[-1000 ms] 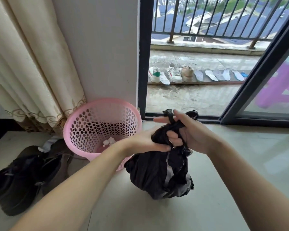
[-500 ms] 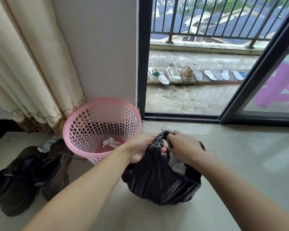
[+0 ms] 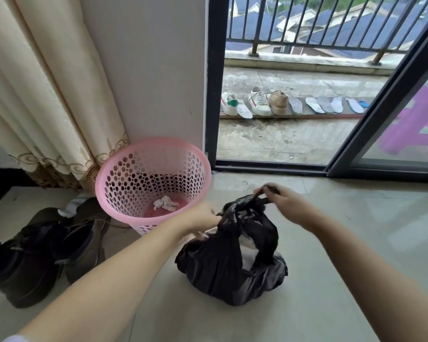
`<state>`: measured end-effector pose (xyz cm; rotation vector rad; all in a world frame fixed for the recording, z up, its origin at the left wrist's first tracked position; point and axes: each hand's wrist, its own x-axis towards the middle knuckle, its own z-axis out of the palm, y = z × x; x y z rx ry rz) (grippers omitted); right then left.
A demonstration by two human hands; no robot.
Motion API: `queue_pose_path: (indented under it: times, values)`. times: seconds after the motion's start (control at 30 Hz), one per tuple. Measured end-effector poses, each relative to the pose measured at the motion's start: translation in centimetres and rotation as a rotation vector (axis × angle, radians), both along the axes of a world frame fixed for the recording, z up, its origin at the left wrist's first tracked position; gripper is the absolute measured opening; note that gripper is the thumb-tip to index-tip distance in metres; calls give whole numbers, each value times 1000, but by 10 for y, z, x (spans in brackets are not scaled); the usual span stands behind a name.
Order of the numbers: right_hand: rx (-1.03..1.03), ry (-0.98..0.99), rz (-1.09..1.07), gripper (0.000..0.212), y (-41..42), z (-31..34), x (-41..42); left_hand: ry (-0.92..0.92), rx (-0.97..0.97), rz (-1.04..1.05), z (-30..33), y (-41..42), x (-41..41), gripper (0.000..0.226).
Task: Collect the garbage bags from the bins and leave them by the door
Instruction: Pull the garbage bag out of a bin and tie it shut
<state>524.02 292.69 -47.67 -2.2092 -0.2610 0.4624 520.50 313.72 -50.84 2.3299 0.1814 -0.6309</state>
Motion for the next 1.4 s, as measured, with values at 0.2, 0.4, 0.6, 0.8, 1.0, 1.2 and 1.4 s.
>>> queue_pose_path:
  times: [0.2, 0.4, 0.6, 0.8, 1.0, 1.2, 1.4]
  values:
    - [-344, 128, -156, 37, -57, -67, -4, 504, 143, 32, -34, 35, -37, 44]
    - [-321, 346, -291, 38, -110, -102, -28, 535, 149, 362, -68, 81, -60, 45]
    - [-237, 432, -405, 32, -117, -107, -37, 392, 268, 439, -73, 100, -62, 33]
    - [437, 429, -638, 28, -97, -60, 0, 370, 325, -120, -29, 73, -32, 31]
    - [506, 418, -57, 21, -19, -2, 7, 80, 457, -557, 26, -6, -16, 32]
    - [194, 365, 361, 25, 34, -1, -20, -509, 191, -292, 41, -10, -8, 24]
    - [-185, 116, 414, 29, 42, 12, -24, -256, -278, -341, 30, -10, -12, 54]
